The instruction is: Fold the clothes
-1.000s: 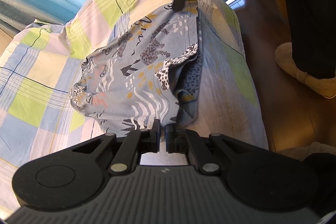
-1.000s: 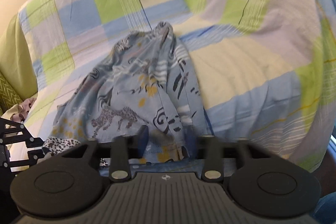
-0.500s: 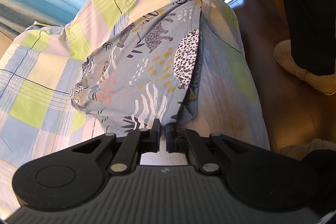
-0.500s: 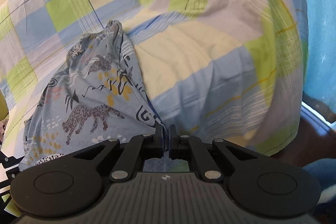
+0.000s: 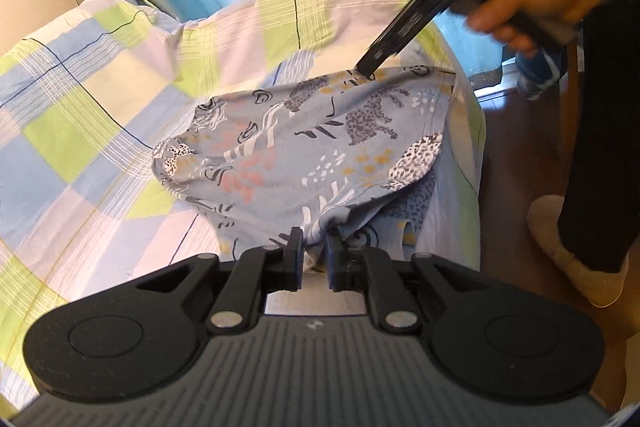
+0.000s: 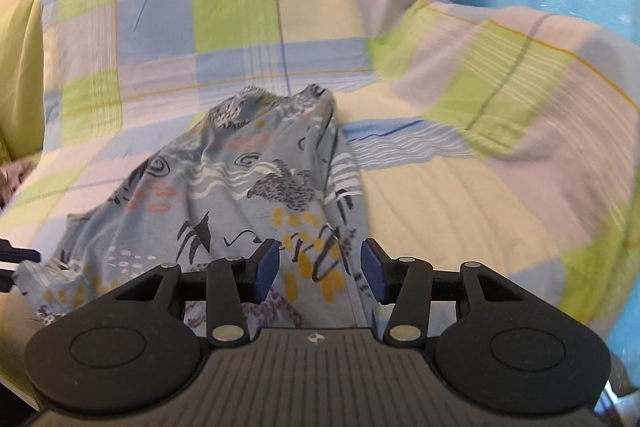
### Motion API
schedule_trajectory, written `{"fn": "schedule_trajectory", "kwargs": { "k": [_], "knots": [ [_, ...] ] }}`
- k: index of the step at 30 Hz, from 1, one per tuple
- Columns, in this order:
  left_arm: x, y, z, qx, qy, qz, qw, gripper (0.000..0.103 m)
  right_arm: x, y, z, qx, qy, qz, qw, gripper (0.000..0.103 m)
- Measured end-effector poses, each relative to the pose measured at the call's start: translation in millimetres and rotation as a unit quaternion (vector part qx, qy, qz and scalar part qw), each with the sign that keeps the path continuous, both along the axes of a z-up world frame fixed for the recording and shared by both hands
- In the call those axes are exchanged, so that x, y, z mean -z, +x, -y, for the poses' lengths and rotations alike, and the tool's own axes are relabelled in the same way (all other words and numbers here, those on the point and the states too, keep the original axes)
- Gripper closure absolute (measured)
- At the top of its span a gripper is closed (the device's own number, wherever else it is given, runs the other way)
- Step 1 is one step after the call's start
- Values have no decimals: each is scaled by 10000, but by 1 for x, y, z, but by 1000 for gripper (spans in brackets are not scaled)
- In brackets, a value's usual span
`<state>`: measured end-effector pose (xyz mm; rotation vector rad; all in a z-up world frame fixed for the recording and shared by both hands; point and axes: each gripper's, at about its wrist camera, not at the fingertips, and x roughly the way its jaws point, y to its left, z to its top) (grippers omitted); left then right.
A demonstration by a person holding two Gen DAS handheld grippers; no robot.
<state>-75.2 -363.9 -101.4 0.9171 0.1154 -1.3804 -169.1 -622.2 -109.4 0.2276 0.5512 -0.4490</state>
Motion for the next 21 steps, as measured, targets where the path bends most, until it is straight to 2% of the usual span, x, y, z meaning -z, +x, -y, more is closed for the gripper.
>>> {"fn": "schedule_trajectory", "kwargs": {
  "k": [2, 3, 7, 9, 11, 12, 15, 18, 21],
  "knots": [
    [3, -2, 1, 31, 121, 161, 9998, 93, 7, 8, 6, 52, -62, -299, 9995, 79],
    [6, -3, 1, 68, 192, 243, 9995, 93, 9, 8, 12, 161, -74, -397, 9991, 94],
    [17, -12, -1, 332, 461, 621, 9964, 93, 8, -22, 38, 1199, 31, -415, 9919, 88],
    [22, -18, -3, 495, 558, 835, 9937, 92, 0, -39, 34, 1210, 72, -230, 9924, 83],
    [25, -22, -5, 617, 604, 968, 9916, 91, -12, -51, 14, 791, -24, 19, 9969, 66],
    [26, -23, -6, 646, 610, 1006, 9909, 91, -17, -55, -1, 454, -101, 126, 9988, 54],
    [28, -28, -5, 724, 649, 1157, 9885, 91, -18, -54, -53, -685, -477, 14, 9965, 51],
    [30, -35, -8, 872, 773, 1467, 9823, 91, -5, -40, -107, -1672, -1212, -433, 9775, 38],
    [31, -33, -13, 745, 857, 1713, 9786, 87, 9, -29, -149, -2348, -2028, -797, 9473, 38]
  ]
}}
